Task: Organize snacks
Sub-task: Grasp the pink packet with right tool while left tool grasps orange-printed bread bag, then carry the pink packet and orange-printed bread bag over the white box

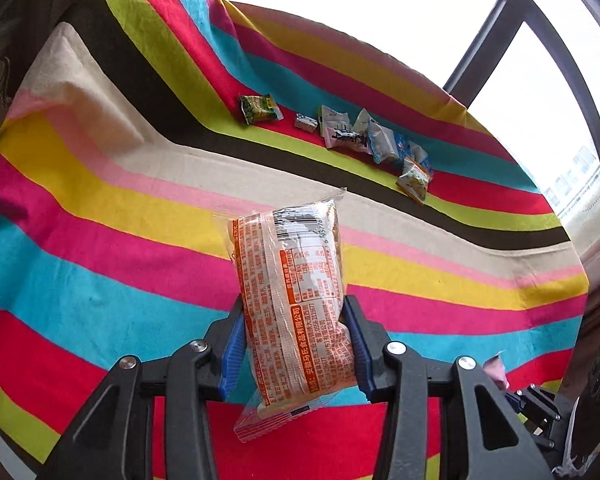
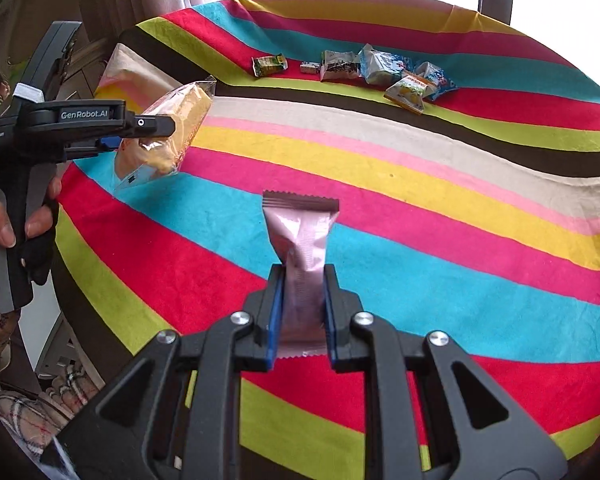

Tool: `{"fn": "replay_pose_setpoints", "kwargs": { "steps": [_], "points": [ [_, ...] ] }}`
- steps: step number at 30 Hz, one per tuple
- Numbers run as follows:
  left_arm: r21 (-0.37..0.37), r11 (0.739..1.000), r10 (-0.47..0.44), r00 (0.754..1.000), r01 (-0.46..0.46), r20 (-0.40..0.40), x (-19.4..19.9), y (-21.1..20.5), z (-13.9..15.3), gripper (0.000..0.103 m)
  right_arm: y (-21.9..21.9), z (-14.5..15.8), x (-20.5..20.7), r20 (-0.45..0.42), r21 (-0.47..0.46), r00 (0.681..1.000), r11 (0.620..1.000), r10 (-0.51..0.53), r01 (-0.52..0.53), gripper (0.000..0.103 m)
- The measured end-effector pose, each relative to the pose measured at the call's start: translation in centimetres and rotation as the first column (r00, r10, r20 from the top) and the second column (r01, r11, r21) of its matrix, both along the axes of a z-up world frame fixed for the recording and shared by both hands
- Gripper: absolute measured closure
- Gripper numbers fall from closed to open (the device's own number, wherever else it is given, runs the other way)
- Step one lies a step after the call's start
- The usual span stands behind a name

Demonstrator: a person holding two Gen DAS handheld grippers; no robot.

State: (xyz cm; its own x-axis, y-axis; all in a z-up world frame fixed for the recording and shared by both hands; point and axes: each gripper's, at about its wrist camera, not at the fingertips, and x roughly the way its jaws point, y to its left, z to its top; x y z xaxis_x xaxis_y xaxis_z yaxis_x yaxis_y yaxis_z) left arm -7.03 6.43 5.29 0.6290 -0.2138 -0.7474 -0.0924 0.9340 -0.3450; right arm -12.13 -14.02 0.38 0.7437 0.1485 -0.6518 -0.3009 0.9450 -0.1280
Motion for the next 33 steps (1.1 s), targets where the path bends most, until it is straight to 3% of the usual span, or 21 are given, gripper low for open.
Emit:
{"fn": "replay_pose_setpoints", "kwargs": {
  "steps": [10,17,33],
  "points": [
    [0.024,0.991,-0.133,0.99,0.132,0.036,-5.2,-3.5,0.8,0.057,-1.7,0.1,-5.6,0.0,0.057,0.997,0.995,-0.079,0.079,0.082],
    [0.073,0.965,-0.255,0.966,0.252,0.046,-7.6,-7.1,1.4,0.057,-3.6,1.2,-8.5,0.024,0.085,0.988,0.985,-0.151,0.149,0.082],
    [0.183,0.839,-0.529,0.847,0.513,0.049,-11.9,-18.0,3.0,0.057,-11.1,1.7,-16.2,0.061,0.163,0.942,0.935,-0.329,0.316,0.082]
  ]
}}
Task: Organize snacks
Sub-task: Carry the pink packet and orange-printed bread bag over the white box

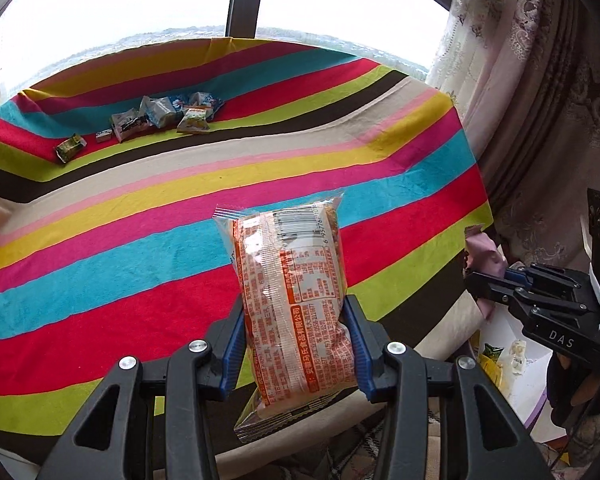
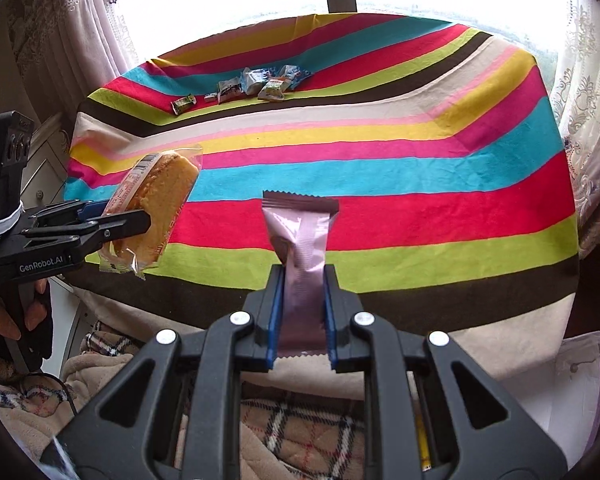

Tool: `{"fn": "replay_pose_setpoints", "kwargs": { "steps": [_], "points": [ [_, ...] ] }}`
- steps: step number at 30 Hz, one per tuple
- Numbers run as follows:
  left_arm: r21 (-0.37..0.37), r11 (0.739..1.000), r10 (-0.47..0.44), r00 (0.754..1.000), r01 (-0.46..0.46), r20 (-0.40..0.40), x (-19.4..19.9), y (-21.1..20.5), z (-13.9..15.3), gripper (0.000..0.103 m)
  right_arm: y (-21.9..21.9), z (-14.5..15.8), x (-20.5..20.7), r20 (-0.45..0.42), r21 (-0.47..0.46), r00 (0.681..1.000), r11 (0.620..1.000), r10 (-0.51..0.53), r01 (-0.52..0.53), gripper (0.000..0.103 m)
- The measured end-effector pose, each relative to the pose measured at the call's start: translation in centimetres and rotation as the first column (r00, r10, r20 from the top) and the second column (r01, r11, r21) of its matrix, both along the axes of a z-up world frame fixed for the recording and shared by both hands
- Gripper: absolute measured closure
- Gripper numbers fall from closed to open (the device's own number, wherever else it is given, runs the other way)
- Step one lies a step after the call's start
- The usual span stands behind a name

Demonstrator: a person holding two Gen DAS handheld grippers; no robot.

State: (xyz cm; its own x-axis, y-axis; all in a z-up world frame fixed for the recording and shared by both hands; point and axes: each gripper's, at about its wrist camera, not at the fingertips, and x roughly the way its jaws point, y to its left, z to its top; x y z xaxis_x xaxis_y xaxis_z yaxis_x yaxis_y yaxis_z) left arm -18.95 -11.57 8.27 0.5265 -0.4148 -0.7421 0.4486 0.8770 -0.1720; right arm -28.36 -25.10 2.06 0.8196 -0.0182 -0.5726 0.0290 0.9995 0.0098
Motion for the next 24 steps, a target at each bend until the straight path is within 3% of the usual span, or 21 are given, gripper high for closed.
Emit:
{"fn": "replay_pose_setpoints", "kwargs": {
  "steps": [10,24],
  "points": [
    [0.089,0.983,-0.165,0.986,0.164,0.011,-2.8,-6.1,0.2,0.057,-4.3,-1.0,-5.8,0.035,0.07,0.993,0.992,-0.109,0.106,0.082],
    [0.214,0.904,-0.381,0.925,0.371,0.006,-7.0,-13.6,-0.4,0.057,-9.9,-3.3,-12.5,0.055,0.19,0.965,0.952,-0.256,0.242,0.082]
  ]
}}
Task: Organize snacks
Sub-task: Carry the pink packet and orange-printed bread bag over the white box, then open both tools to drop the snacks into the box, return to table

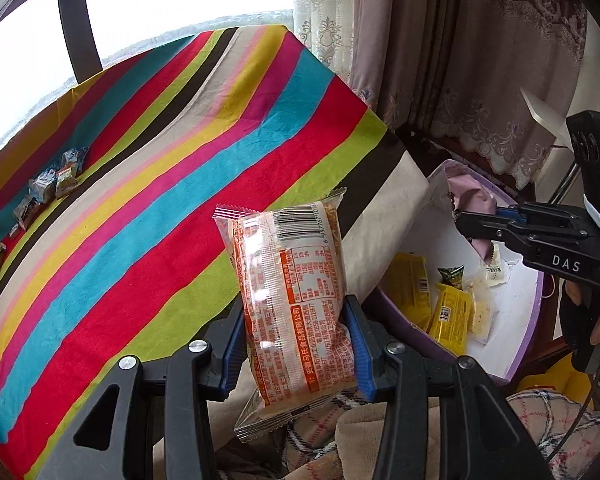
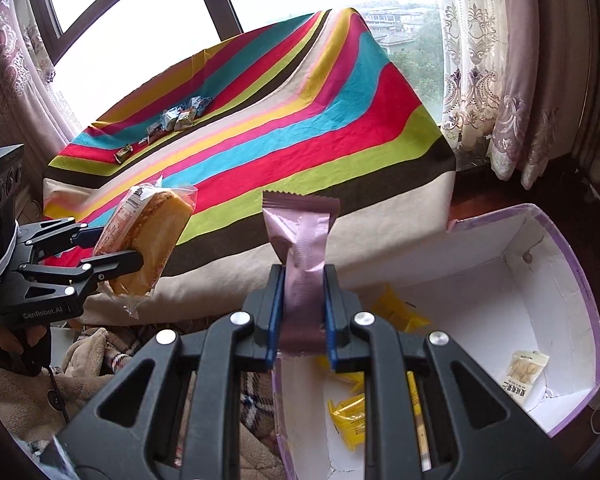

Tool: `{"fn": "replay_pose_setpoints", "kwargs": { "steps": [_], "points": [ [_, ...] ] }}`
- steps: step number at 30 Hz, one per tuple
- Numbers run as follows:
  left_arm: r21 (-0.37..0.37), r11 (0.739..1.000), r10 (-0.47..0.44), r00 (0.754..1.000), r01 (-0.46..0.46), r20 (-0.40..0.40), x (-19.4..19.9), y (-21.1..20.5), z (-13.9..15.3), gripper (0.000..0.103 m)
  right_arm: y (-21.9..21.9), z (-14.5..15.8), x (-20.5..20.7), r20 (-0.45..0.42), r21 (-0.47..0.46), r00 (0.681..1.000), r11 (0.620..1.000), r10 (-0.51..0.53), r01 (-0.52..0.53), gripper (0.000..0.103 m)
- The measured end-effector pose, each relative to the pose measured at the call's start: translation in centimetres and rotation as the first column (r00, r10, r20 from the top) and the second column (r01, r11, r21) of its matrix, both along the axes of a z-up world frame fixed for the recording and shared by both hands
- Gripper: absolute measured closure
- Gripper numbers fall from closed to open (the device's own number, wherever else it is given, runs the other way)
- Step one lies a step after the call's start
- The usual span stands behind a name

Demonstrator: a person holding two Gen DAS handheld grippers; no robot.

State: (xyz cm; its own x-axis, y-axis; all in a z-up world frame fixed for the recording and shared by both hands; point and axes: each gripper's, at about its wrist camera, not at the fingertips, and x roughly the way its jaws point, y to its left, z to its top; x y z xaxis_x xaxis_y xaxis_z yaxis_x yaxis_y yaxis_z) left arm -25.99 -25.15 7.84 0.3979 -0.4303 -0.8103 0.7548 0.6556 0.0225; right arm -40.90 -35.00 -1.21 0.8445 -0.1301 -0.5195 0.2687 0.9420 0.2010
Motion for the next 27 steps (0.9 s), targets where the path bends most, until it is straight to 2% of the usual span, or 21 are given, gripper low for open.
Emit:
{"fn": "replay_pose_setpoints", "kwargs": {
  "steps": [7,12,17,21,25,27],
  "points": [
    [0.068,0.992,-0.103,0.994,0.102,0.02,-1.9,-2.9,-0.7,0.057,-1.9,-1.1,-1.6,0.013,0.042,0.999,0.998,-0.037,0.036,0.082],
    [0.121,0.97,-0.218,0.975,0.212,0.043,-3.6,-6.2,-0.8,0.057,-3.4,-1.8,-2.9,0.023,0.063,0.997,0.995,-0.077,0.076,0.081],
    [0.166,0.921,-0.369,0.926,0.353,0.076,-6.1,-10.5,-1.1,0.057,-5.8,-2.0,-4.9,0.027,0.084,0.988,0.985,-0.154,0.151,0.082],
    [0.159,0.886,-0.451,0.89,0.436,0.07,-7.8,-13.3,-1.3,0.057,-7.4,-1.9,-6.6,0.019,0.082,0.975,0.973,-0.22,0.218,0.082],
    [0.124,0.844,-0.531,0.846,0.522,0.054,-9.3,-14.8,-1.7,0.057,-8.7,-2.1,-7.7,-0.003,0.077,0.96,0.957,-0.279,0.278,0.081],
    [0.081,0.825,-0.564,0.824,0.559,0.057,-9.8,-15.3,-1.8,0.056,-9.2,-2.0,-7.9,-0.013,0.071,0.95,0.948,-0.312,0.312,0.081]
  ]
}}
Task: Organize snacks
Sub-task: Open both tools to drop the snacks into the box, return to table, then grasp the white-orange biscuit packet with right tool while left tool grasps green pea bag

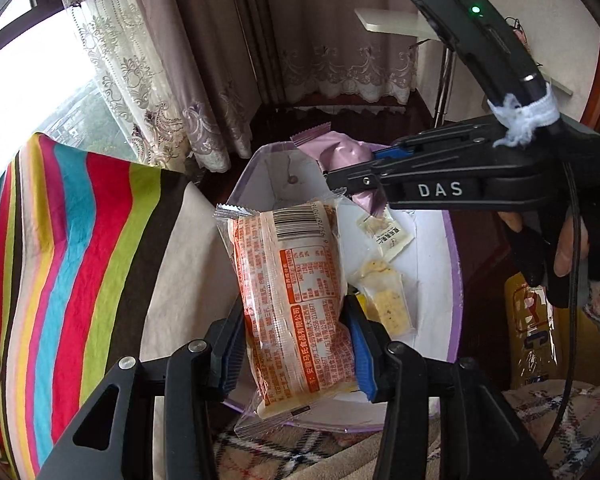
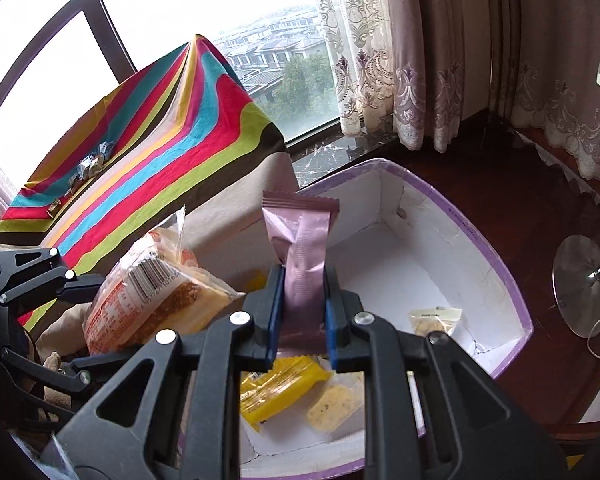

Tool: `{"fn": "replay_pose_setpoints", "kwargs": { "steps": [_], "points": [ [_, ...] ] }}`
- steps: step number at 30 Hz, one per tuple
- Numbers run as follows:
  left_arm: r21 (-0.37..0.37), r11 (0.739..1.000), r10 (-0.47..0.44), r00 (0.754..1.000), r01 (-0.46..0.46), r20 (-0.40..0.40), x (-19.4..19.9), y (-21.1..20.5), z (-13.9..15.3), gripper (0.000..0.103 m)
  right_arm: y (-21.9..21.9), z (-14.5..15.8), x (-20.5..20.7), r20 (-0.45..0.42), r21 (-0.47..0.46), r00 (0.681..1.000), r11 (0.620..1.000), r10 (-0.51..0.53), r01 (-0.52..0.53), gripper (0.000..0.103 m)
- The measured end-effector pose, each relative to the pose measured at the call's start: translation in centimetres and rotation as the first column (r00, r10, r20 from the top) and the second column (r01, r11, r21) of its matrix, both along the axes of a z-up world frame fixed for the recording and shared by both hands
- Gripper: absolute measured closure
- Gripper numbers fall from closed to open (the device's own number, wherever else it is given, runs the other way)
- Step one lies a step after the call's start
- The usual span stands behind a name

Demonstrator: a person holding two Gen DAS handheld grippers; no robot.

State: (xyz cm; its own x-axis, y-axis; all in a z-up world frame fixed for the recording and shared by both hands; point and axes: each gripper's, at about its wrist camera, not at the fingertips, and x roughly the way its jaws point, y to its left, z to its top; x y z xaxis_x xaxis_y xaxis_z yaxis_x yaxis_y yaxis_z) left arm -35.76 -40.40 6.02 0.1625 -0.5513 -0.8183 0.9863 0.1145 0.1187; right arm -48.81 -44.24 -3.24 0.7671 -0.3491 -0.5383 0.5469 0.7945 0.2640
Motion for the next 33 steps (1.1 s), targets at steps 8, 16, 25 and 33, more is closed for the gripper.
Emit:
{"fn": "replay_pose_setpoints", "kwargs": {
  "steps": [8,16,25,33],
  "points": [
    [-0.206,0.972,0.16,0.964,-0.116,0.213,2.8,4.1,1.5,0.021,-0.2,0.5,2.6,-0.097,-0.079,0.981,0.984,-0.166,0.158,0.015],
    [-0.15,0.548,0.812,0.567,-0.823,-0.14,24.0,24.1,-0.4,0.019,8.3,2.3,15.5,-0.143,-0.114,0.961,0.961,0.236,-0.252,0.015],
    [-0.184,0.095,0.979,0.125,-0.978,-0.159,35.3,44.6,-3.3,0.018,20.2,5.3,37.0,-0.167,-0.133,0.824,0.816,0.541,-0.562,0.015],
    [-0.181,0.031,0.959,0.08,-0.983,-0.271,35.9,49.2,-4.8,0.018,25.7,7.3,56.3,-0.18,-0.087,0.841,0.844,0.51,-0.529,0.015]
  ]
}}
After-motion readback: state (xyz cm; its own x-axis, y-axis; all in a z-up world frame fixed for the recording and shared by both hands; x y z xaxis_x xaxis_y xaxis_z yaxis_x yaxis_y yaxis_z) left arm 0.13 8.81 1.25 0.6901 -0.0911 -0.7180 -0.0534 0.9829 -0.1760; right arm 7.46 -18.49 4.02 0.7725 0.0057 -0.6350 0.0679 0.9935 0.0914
